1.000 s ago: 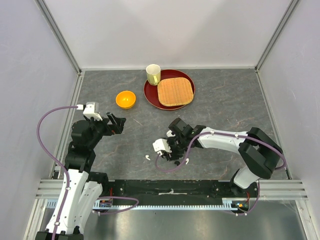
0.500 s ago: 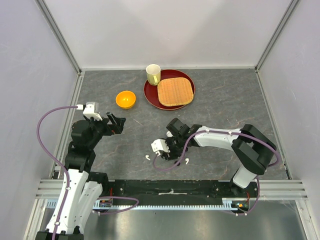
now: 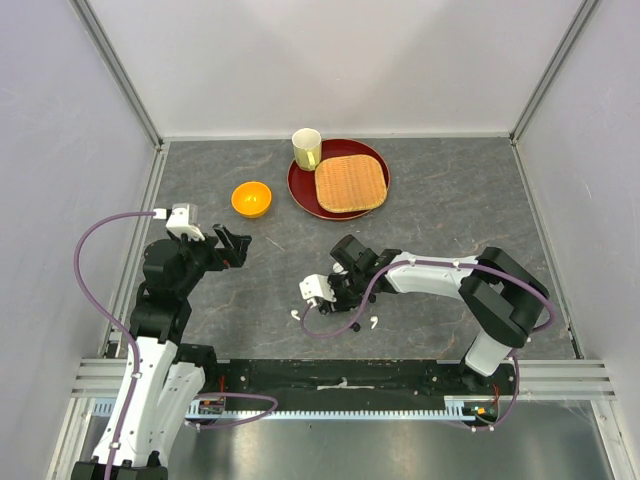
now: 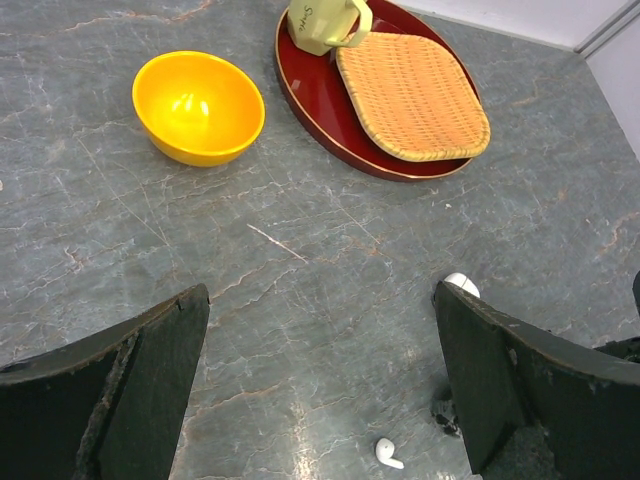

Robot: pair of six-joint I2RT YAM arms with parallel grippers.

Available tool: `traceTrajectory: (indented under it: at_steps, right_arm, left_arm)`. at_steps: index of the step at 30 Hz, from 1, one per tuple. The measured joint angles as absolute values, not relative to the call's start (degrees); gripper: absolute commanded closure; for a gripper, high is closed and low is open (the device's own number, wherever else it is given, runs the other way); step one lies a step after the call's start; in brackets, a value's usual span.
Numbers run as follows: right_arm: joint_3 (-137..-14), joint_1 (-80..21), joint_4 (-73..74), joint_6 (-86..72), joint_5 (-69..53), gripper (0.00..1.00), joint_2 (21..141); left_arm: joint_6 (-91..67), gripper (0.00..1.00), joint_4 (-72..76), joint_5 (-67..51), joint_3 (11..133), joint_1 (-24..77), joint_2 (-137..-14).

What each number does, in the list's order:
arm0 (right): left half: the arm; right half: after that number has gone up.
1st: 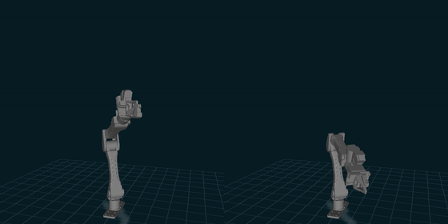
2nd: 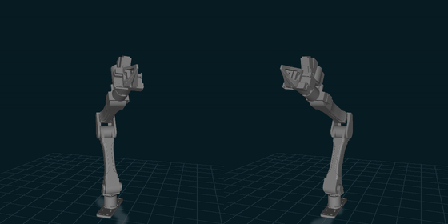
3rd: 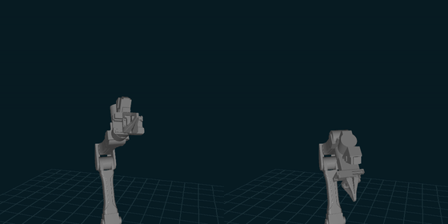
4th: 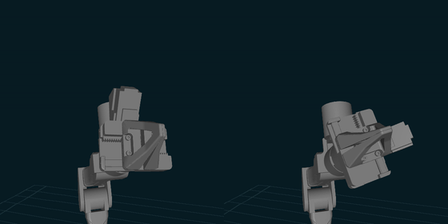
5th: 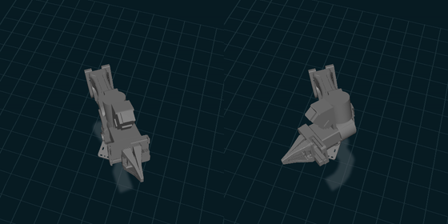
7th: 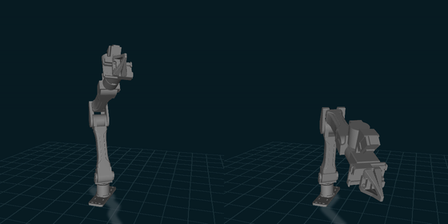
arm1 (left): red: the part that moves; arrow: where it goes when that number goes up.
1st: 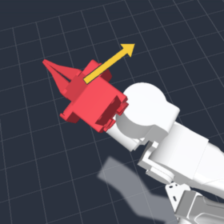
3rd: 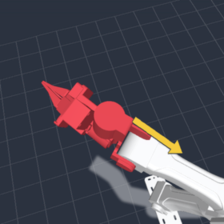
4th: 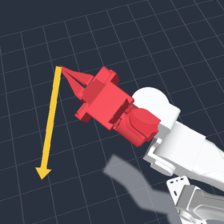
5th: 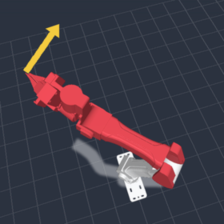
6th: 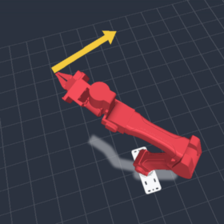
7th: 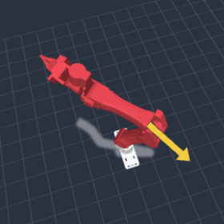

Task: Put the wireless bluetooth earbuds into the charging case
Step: Pick up the charging case at the center of the board.

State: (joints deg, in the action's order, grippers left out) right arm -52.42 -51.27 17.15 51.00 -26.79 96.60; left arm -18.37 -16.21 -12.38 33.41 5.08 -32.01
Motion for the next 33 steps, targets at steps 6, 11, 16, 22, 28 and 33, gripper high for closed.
traceTrajectory:
  at_steps: [6,11,16,22,28,33]
  right_arm:
    - [-49.71,-51.27,10.07,47.27,-25.08,0.43,95.9]
    - [-47.2,-51.4,5.85,45.43,-24.14,0.37,94.56]
    - [-46.28,-51.42,4.29,45.19,-24.23,0.37,94.08]
    - [-46.09,-51.55,4.36,45.25,-24.67,0.32,93.54]
    - [-44.56,-51.46,5.21,45.36,-26.17,0.26,86.26]
    - [-43.0,-50.22,5.21,45.74,-26.98,0.26,75.16]
  left_arm:
    - [-18.37,0.0,-16.21,-12.4,33.41,4.95,-32.29]
    - [-18.37,0.0,-16.21,-12.43,33.41,4.93,-32.64]
    - [-18.37,0.0,-16.21,-12.45,33.41,4.84,-32.97]
    - [-18.37,0.0,-16.23,-12.53,33.41,4.84,-33.01]
    - [-18.37,0.0,-16.23,-12.56,33.41,4.84,-33.01]
    - [-18.37,0.0,-16.23,-12.58,33.41,4.82,-33.01]
